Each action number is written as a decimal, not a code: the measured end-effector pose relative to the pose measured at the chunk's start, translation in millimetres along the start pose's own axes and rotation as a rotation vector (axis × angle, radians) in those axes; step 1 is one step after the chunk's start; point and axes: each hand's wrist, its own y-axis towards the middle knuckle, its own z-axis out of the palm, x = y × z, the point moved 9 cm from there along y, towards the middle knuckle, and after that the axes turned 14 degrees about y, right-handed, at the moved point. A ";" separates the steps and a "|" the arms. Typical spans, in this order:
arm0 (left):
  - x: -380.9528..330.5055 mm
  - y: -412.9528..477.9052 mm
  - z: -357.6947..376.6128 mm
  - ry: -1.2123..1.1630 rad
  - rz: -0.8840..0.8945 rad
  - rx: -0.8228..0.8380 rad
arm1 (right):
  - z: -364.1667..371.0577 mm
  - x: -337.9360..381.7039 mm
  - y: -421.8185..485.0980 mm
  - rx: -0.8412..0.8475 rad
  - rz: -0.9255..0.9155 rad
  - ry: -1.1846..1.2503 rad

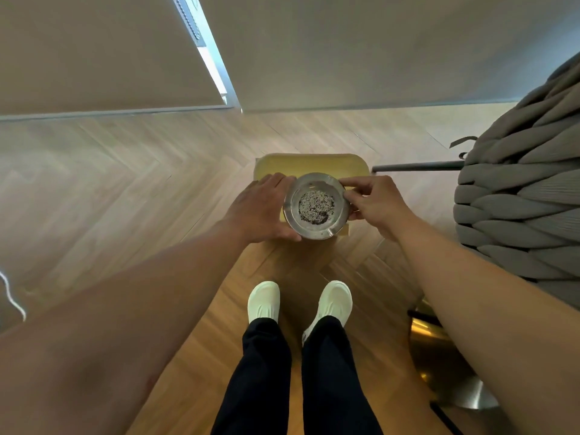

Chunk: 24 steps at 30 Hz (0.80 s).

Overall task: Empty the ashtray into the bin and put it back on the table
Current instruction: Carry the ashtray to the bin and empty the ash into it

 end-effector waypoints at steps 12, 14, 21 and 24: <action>17.2 45.5 16.1 0.052 0.020 -0.014 | -22.6 -10.6 45.6 -0.064 0.058 0.100; 24.3 48.4 19.3 0.105 0.016 0.020 | -27.8 -9.9 47.7 -0.093 0.052 0.108; 37.9 53.7 37.4 0.259 -0.005 0.145 | -40.8 -12.5 50.3 -0.165 0.013 0.130; 37.9 55.2 42.4 0.286 -0.008 0.171 | -42.5 -14.6 51.8 -0.177 0.005 0.116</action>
